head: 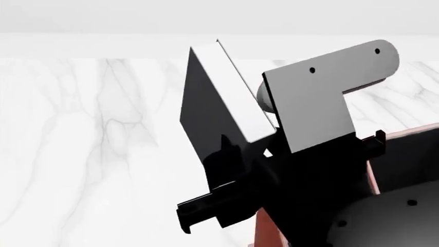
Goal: Pick up the book and place it in the left compartment of the caddy.
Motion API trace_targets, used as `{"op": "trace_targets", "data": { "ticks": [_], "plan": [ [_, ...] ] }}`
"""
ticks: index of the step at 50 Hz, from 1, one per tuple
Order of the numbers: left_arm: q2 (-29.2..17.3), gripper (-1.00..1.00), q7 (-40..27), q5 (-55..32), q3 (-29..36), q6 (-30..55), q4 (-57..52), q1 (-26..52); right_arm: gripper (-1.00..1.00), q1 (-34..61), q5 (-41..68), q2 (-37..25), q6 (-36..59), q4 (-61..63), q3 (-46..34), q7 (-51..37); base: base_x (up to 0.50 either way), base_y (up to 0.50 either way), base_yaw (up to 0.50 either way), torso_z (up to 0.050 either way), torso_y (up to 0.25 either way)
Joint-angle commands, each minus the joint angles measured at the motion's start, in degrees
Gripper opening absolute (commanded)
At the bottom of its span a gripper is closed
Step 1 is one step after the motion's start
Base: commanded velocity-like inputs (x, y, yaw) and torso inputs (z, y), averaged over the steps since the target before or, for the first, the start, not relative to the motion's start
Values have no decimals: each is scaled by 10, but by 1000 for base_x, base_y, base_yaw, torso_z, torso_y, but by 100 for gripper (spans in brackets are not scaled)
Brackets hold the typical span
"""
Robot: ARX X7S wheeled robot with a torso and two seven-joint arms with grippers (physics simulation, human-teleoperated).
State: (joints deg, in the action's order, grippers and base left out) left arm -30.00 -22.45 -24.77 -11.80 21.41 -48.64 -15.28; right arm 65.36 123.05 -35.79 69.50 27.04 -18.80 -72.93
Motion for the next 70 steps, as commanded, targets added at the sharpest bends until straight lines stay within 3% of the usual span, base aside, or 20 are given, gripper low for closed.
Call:
{"op": "trace_targets", "data": {
  "ticks": [1, 43, 70],
  "plan": [
    [-1, 100, -1, 0, 1, -1, 2, 0, -100, 20, 12, -22, -12, 2, 13, -10, 0, 0, 0, 0, 0],
    [-5, 100, -7, 0, 4, -3, 1, -1, -100, 40, 73, -122, -35, 8, 28, -15, 0, 0, 0, 0, 1],
    [-8, 100, -10, 4, 9, -5, 3, -1, -100, 27, 117, -229, -33, 23, 79, 4, 0, 0, 0, 0, 2]
  ]
}}
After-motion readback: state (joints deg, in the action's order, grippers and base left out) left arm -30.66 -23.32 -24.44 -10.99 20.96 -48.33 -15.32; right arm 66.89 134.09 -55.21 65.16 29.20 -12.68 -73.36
